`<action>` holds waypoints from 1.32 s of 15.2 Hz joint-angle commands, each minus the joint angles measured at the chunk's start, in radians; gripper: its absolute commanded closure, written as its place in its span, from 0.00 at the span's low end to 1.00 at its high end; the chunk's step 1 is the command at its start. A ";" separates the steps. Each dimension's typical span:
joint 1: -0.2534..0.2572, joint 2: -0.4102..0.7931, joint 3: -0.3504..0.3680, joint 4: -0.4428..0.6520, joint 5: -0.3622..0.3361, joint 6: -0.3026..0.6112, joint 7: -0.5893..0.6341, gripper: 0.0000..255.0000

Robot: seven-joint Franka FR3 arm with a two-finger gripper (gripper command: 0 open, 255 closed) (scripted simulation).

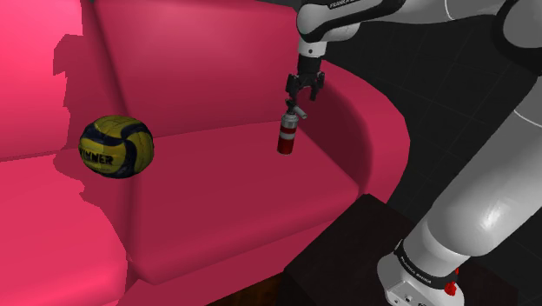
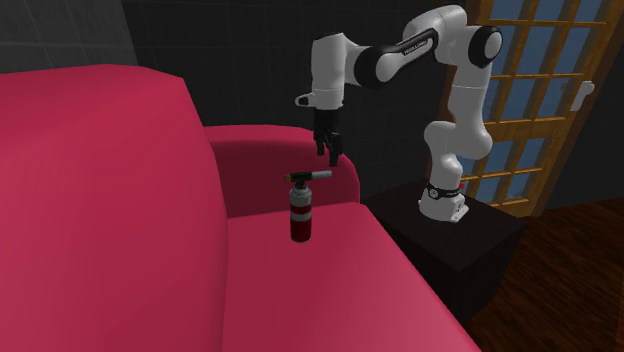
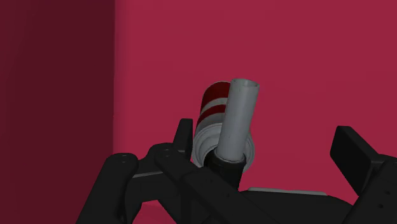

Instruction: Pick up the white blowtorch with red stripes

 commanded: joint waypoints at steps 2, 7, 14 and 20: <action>-0.014 0.122 -0.014 0.109 0.026 0.009 0.012 0.00; -0.024 0.195 -0.020 0.142 0.043 0.048 0.017 0.00; -0.024 0.211 -0.020 0.100 0.045 0.104 0.014 1.00; -0.024 0.212 -0.020 0.101 0.045 0.105 0.015 1.00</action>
